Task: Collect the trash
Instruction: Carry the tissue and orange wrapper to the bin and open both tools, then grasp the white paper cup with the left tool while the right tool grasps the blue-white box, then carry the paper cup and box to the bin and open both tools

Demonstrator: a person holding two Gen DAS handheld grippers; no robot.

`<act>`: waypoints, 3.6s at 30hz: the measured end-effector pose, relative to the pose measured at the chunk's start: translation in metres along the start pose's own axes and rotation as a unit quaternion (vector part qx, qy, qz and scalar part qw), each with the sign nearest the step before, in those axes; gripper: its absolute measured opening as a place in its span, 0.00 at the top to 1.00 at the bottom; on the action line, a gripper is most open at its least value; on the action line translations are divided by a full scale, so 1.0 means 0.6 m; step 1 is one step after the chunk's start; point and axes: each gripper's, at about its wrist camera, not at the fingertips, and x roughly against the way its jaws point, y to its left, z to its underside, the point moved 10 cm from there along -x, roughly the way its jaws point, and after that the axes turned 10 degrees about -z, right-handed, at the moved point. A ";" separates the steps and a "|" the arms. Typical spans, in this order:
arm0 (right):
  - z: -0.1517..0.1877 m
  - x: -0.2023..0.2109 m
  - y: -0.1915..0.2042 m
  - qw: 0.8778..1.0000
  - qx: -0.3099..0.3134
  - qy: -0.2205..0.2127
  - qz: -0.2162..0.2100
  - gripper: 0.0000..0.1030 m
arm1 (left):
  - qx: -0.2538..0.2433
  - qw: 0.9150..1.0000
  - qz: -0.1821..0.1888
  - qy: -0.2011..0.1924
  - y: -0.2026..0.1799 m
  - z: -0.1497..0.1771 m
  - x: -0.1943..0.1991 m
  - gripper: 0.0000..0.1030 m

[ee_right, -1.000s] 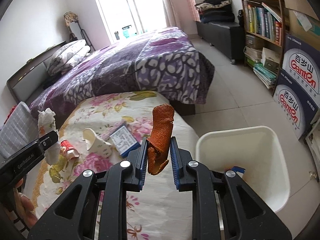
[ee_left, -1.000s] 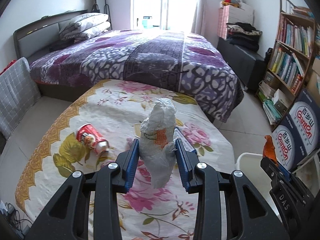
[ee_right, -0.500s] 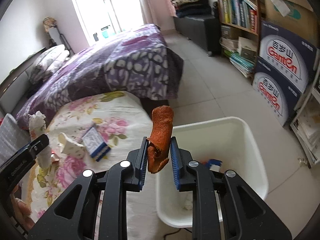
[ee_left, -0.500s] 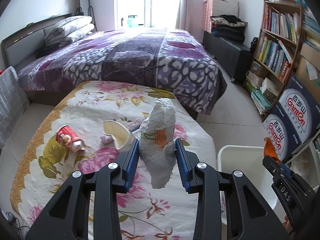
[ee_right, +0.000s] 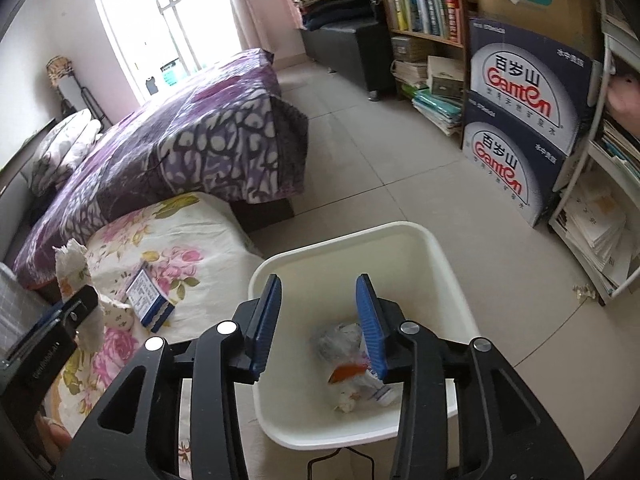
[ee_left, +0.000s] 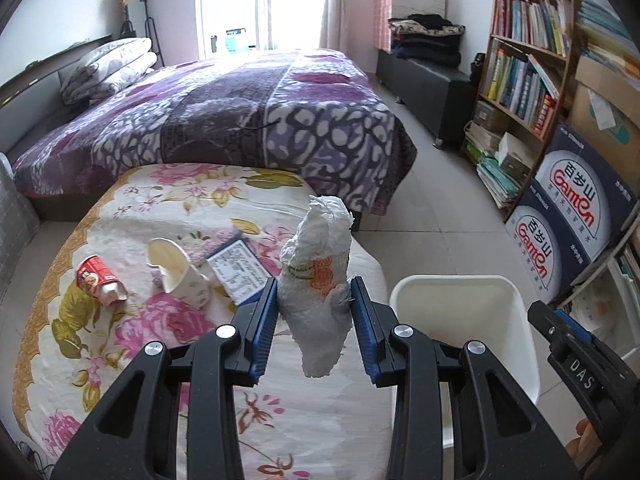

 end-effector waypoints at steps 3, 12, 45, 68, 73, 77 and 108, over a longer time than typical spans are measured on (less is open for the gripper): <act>-0.004 0.007 -0.016 1.000 -0.007 -0.005 0.004 0.61 | -0.006 1.000 0.005 0.003 -0.018 0.003 -0.001 0.65; -0.012 0.025 -0.070 0.999 -0.038 -0.014 0.023 0.50 | -0.028 0.999 0.032 0.015 -0.079 0.019 0.000 0.64; -0.014 0.036 -0.153 0.993 -0.103 -0.015 0.064 0.08 | -0.027 0.992 0.096 0.080 -0.135 0.049 -0.028 0.26; 0.031 -0.085 -0.008 0.997 -0.028 0.065 0.036 0.07 | 0.108 0.980 -0.109 0.129 0.177 0.015 -0.198 0.16; 0.034 -0.117 0.035 0.997 0.011 0.070 0.031 0.07 | 0.125 0.977 -0.113 0.133 0.206 0.008 -0.234 0.16; 0.038 -0.148 0.084 0.995 0.057 0.076 0.008 0.07 | 0.127 0.975 -0.096 0.152 0.215 0.022 -0.256 0.39; 0.128 -0.318 0.373 0.947 0.242 0.138 -0.159 0.44 | 0.136 0.980 -0.054 0.131 0.373 0.044 -0.172 0.72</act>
